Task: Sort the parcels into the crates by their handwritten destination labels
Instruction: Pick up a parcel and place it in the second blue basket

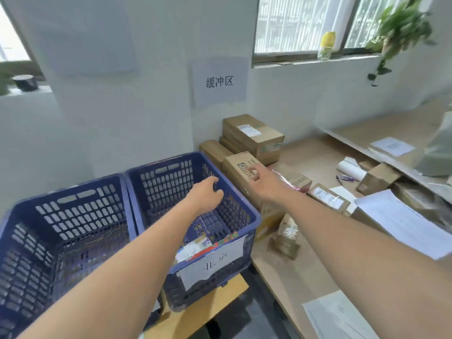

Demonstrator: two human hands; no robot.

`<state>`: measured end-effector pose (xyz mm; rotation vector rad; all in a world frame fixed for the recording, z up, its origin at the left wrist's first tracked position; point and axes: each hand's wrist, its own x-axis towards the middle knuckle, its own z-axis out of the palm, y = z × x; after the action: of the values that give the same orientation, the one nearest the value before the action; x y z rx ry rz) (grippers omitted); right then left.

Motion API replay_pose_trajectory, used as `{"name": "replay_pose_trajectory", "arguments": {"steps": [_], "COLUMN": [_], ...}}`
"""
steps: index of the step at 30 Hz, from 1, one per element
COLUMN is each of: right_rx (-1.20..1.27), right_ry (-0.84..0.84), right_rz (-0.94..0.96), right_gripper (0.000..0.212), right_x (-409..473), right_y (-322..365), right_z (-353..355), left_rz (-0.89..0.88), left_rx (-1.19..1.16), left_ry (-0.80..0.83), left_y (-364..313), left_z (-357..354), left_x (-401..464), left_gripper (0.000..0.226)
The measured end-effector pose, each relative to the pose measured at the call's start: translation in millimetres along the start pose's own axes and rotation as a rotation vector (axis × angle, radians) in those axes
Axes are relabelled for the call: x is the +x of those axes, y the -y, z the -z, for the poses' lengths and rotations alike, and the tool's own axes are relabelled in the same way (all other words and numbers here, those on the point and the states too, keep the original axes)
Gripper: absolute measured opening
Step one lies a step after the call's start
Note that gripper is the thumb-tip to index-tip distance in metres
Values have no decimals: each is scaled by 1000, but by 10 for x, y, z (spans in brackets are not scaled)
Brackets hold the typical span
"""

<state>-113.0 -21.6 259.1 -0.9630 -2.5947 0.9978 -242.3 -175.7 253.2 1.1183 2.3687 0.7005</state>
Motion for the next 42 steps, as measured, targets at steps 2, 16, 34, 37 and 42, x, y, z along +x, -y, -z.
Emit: {"name": "replay_pose_trajectory", "arguments": {"steps": [2,16,34,37,42], "right_rx": [43,141,164,154,148], "right_ry": [-122,-340,-39,68,135], "right_rz": [-70,-361,-424,-443,-446], "right_gripper": [45,50,46,55,54], "right_x": [-142,-197,608,684,771], "right_y": [-212,-1904,-3037,-3196,-3371], "right_z": [222,1081,736,553,301], "left_rz": [-52,-144,116,254,407], "left_rx": [-149,-333,-153,-96,-84], "left_ry": [-38,71,349,367,394], "left_y": [-300,-1761,-1319,-1111,-948], "left_z": [-146,-1378,-2821,-3013,-3158], "left_x": [24,871,1590,1622,1682], "left_gripper": [56,49,48,67,76]}}
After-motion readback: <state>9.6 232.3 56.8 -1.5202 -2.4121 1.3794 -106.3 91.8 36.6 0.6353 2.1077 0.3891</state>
